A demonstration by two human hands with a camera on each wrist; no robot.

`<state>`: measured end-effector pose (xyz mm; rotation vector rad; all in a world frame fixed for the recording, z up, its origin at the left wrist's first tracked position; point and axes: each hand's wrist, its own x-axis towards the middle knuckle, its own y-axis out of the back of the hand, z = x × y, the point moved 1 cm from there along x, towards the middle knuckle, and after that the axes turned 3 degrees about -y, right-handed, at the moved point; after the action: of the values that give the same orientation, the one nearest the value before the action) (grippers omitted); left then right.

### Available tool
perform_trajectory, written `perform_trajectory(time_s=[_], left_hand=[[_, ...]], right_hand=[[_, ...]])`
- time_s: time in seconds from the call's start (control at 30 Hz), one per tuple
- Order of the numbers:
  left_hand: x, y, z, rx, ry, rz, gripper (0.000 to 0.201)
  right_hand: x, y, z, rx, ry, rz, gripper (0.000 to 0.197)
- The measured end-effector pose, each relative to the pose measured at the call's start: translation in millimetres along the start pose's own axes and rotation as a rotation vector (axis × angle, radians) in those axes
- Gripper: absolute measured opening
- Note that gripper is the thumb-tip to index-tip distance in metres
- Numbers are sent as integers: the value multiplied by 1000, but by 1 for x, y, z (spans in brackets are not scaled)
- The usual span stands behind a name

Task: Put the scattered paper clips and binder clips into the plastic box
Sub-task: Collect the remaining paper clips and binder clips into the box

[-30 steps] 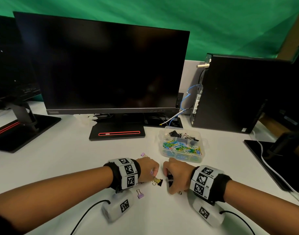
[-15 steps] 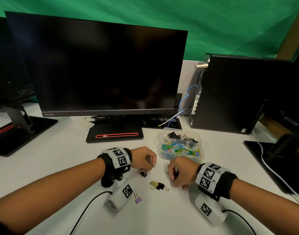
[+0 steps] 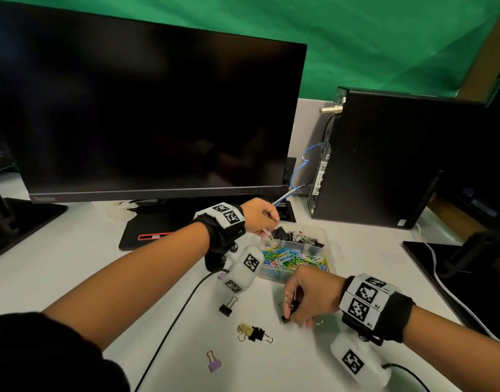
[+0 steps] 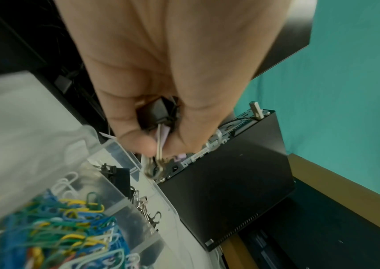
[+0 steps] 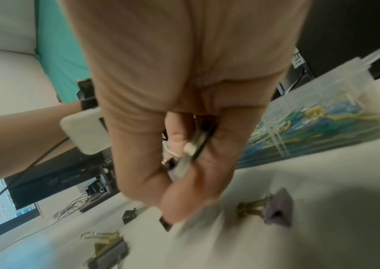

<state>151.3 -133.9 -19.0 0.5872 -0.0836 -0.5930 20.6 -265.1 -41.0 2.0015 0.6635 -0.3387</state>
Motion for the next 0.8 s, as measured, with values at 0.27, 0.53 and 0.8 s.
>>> perform_trajectory(time_s=[0.27, 0.53, 0.8], left_hand=[[50, -15, -9, -72, 131, 30, 25], [52, -13, -7, -59, 149, -33, 29], [41, -9, -7, 206, 51, -51, 36]], right_hand=[[5, 20, 7, 27, 10, -86, 24], [21, 90, 13, 115, 12, 176, 13], [77, 120, 38, 65, -142, 409, 17]])
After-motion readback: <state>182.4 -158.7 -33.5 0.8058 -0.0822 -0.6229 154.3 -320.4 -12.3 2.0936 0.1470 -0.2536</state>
